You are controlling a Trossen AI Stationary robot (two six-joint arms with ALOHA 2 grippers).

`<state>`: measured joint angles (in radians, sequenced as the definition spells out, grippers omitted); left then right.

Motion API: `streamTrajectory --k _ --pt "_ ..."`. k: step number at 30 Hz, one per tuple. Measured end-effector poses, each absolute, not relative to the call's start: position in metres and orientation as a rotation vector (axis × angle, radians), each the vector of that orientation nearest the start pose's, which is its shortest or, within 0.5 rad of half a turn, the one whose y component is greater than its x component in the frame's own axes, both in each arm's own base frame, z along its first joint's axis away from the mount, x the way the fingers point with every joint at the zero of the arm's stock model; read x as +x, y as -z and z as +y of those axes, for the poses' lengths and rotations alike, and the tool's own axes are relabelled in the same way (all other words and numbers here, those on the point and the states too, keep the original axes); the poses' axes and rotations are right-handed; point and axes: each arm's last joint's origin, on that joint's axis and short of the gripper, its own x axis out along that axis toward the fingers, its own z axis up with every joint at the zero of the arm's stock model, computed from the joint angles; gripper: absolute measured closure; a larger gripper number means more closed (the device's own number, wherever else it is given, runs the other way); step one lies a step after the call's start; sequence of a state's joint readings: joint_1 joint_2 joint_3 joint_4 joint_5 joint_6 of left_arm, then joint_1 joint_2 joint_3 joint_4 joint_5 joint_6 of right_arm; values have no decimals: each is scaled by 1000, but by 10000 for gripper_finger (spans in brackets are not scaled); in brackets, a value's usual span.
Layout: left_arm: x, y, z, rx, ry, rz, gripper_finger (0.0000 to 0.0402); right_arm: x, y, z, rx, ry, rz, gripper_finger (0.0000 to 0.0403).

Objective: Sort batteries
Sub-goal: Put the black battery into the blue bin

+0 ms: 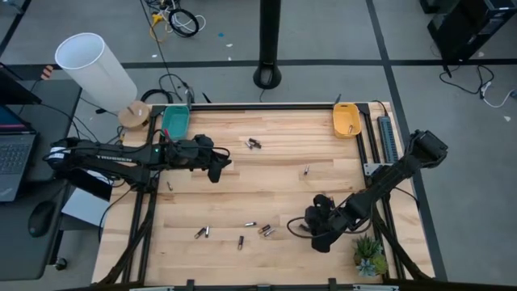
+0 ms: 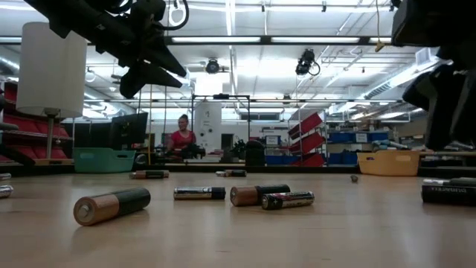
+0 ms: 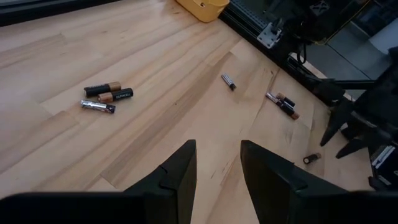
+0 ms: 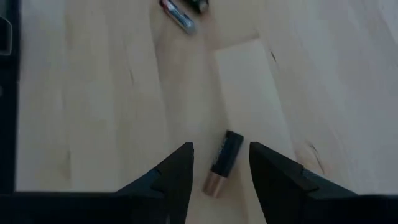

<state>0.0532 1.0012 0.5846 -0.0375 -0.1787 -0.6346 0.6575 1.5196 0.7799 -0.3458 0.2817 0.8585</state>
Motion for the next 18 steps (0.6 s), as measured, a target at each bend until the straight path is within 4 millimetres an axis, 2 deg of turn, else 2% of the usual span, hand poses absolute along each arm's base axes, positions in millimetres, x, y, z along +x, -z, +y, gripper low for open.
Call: streamTrajectory --k 7,18 --pt "212 -241 16 -593 -359 352 265 223 -136 163 291 97 1039 238" --pt "213 -242 16 -594 -356 340 265 227 -114 166 203 119 1073 239"
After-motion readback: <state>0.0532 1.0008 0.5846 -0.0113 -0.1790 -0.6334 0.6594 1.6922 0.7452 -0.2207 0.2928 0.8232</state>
